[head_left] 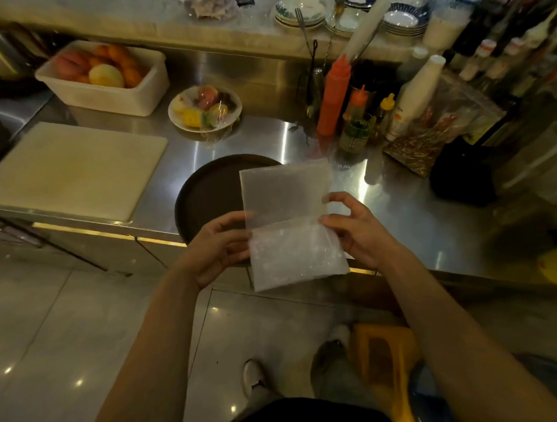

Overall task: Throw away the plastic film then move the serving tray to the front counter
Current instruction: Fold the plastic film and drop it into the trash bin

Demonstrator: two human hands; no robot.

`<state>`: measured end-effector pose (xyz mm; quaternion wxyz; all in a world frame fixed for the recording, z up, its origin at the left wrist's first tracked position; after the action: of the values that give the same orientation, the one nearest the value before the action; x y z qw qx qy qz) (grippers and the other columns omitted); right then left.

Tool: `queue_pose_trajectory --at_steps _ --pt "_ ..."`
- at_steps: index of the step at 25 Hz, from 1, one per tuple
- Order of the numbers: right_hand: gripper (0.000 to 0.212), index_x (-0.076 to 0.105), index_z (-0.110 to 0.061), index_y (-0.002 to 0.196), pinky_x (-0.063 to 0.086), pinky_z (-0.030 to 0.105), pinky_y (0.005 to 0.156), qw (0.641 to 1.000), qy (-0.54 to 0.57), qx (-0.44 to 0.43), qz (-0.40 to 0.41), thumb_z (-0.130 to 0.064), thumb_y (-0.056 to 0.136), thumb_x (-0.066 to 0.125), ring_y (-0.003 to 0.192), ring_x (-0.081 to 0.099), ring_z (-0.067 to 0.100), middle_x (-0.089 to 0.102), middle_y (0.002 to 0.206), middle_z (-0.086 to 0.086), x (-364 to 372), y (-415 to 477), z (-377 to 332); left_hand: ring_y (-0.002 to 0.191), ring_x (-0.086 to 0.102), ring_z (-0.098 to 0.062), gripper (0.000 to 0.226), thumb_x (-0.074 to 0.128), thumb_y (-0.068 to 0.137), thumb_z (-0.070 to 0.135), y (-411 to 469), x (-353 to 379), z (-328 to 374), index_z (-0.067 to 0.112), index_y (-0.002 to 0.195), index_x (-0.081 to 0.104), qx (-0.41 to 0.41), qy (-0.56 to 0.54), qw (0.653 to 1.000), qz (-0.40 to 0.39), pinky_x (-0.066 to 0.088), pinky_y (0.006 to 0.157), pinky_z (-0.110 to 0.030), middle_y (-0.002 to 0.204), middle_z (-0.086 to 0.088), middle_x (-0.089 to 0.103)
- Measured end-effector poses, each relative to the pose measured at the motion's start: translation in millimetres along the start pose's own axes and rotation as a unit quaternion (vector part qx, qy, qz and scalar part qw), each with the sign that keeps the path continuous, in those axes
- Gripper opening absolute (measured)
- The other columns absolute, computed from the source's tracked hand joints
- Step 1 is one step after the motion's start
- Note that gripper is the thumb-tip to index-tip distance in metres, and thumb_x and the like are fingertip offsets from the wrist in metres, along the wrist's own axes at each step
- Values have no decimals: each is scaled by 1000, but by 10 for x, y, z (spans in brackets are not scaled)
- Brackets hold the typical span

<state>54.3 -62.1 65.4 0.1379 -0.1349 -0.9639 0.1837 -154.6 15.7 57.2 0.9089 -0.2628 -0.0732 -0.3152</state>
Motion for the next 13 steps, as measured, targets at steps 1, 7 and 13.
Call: queue_pose_trajectory --at_steps 1,7,13 --pt "28 64 -25 102 57 38 71 1000 4 -5 0 -1 89 60 86 71 26 70 100 11 42 -68 -24 71 71 -11 30 54 90 -4 -71 1 51 13 112 67 13 5 1000 4 58 67 -29 97 -4 70" --pt "25 67 -12 102 58 42 84 999 26 -33 -14 5 86 60 91 69 27 71 98 11 -24 -216 -262 84 73 -15 20 58 88 -2 -191 103 209 11 88 72 55 -8 998 23 58 67 -25 93 -4 74" --pt "30 70 -11 80 54 22 62 991 -77 -110 -11 10 90 51 78 69 10 70 86 -1 -154 -395 -653 92 69 -20 24 49 96 19 -174 386 300 11 103 70 56 -44 994 77 57 70 -31 106 -9 67"
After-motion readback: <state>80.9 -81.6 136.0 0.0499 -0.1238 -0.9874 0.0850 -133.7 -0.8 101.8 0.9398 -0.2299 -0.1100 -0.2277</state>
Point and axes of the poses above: each hand's wrist, its own y-axis towards the middle knuckle, its own x-axis out of the palm, z = x × y, the point moved 10 cm from there along y, towards the middle knuckle
